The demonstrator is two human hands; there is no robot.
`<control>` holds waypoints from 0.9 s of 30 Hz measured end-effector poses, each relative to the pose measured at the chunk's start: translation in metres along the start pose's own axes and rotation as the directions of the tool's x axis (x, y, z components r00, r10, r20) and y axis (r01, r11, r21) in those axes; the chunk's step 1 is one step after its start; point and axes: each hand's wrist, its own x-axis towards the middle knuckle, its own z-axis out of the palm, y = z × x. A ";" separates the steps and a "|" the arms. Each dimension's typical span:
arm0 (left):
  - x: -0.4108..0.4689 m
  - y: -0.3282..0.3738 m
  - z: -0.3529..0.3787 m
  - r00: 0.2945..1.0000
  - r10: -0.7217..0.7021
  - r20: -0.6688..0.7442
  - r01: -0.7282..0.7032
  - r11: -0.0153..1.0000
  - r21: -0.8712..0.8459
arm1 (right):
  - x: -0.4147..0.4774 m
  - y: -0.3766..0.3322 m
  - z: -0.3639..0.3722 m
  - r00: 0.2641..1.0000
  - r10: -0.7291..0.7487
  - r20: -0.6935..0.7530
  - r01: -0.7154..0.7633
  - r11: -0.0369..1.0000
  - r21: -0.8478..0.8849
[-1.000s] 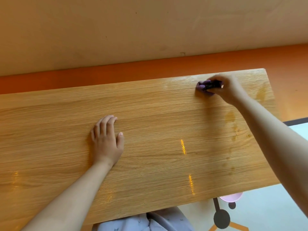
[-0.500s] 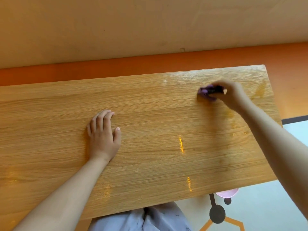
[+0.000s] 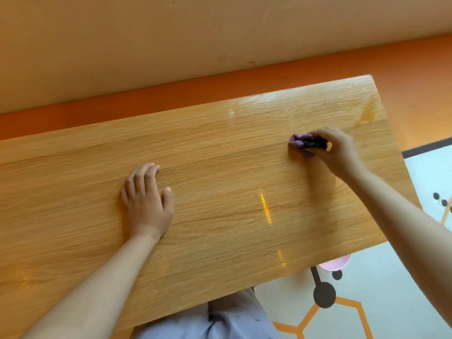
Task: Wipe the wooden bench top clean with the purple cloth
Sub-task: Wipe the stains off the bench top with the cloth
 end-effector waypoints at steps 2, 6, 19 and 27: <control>-0.001 0.000 0.000 1.000 0.009 0.003 -0.008 1.000 -0.008 | -0.053 0.000 -0.001 0.999 0.030 0.026 -0.030 1.000 -0.001; -0.001 -0.001 -0.001 1.000 0.022 0.018 -0.021 1.000 -0.016 | -0.146 -0.007 0.002 0.990 0.120 0.073 -0.122 0.992 0.022; -0.003 -0.004 0.000 0.998 0.050 0.027 -0.050 0.998 -0.031 | -0.108 -0.009 0.008 0.933 0.343 -0.111 -0.337 0.939 0.067; -0.004 -0.005 0.000 0.998 0.058 0.010 -0.057 0.998 -0.041 | -0.180 -0.040 0.025 0.885 0.456 -0.095 -0.444 0.888 0.124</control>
